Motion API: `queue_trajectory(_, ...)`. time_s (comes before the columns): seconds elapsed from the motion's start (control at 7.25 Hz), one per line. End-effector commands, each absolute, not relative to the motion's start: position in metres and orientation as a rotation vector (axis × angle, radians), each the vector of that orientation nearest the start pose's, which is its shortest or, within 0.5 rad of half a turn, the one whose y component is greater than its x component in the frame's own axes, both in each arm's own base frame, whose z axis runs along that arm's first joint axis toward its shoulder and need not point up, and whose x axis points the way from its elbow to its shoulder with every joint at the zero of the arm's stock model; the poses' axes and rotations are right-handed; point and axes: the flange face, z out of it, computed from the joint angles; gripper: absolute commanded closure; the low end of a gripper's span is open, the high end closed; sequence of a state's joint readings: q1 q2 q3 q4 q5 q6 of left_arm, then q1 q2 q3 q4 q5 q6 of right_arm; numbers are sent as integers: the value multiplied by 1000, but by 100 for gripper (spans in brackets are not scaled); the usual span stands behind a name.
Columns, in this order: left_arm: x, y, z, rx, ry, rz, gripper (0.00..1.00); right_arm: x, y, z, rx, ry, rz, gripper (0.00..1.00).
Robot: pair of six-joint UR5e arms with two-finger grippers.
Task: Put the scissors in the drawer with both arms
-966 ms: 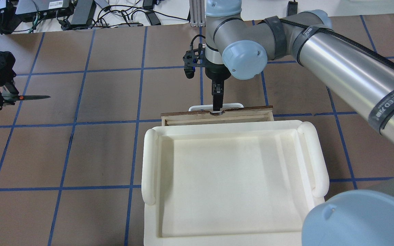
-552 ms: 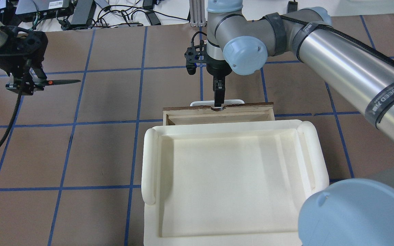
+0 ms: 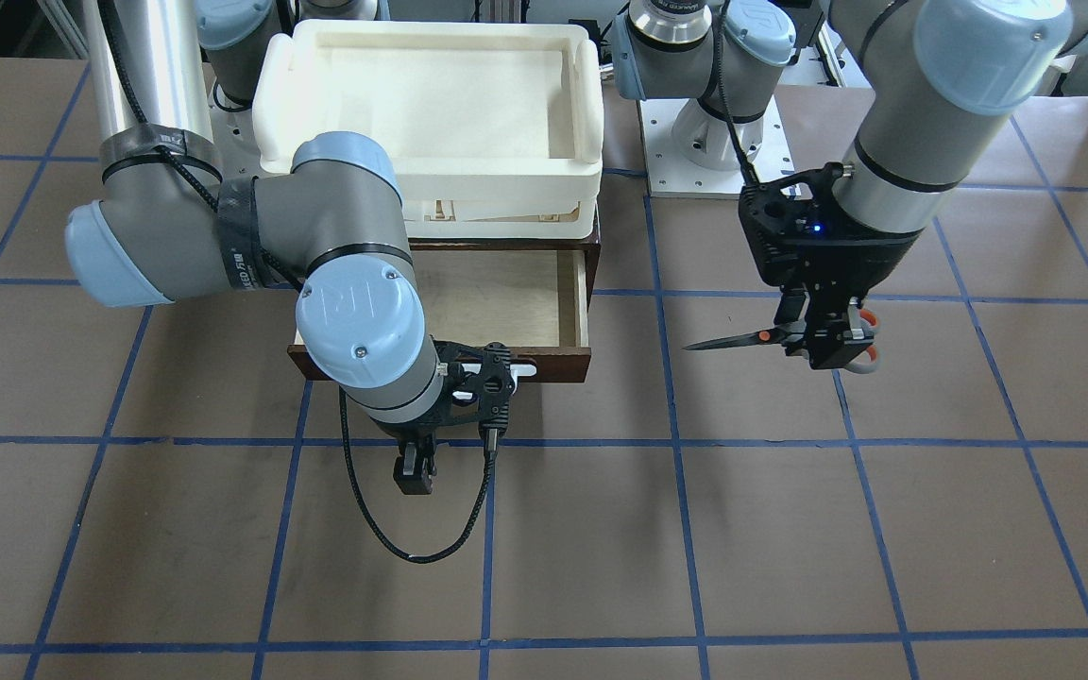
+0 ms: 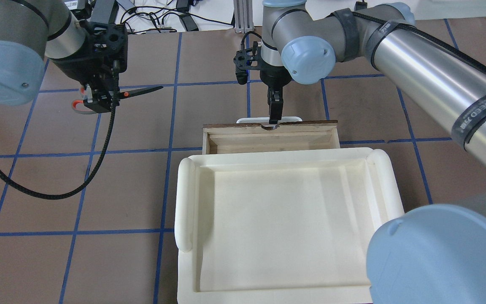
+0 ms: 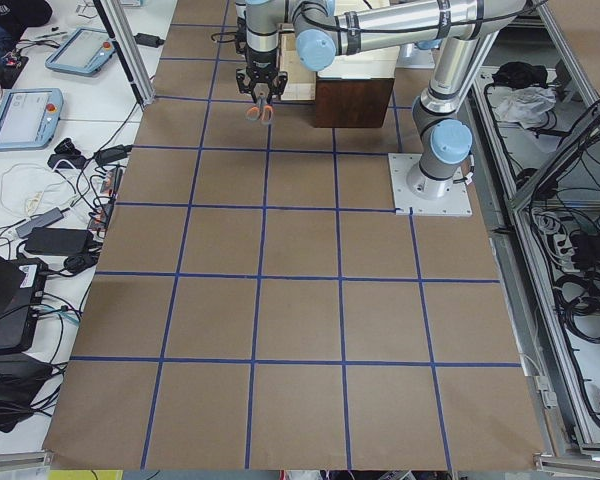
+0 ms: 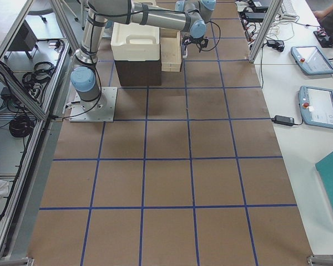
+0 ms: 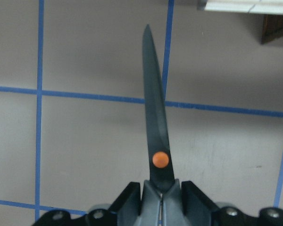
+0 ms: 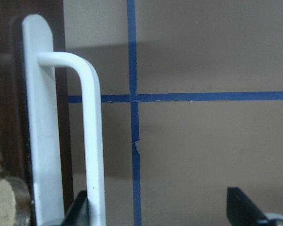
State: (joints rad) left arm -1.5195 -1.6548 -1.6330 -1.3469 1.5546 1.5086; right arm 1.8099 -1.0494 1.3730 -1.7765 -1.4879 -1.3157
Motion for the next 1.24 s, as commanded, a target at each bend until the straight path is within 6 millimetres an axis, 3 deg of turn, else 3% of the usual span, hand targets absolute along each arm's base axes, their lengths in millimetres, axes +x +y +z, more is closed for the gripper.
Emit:
queue_trajectory(0.0,-153,-536,447,2010,2356,-141,100,294,-630,290,-2105,2151,86,0)
queue_trajectory(0.28,-193,-521,452,2048,2347,-101,100,295,-633,289,-2106,2149,85,0)
queue_trajectory(0.41,-202,-519,449,2017,2388,-100,100,295,-633,290,-2105,2151,84,0)
queue_trajectory(0.69,-212,-517,447,2023,2395,-98,100,295,-632,290,-2103,2150,89,0)
queue_trajectory(0.83,-217,-515,446,2031,2390,-96,100,294,-640,302,-2119,2150,44,0)
queue_trajectory(1.1,-217,-515,446,2033,2392,-98,100,292,-645,295,-2126,2141,58,0)
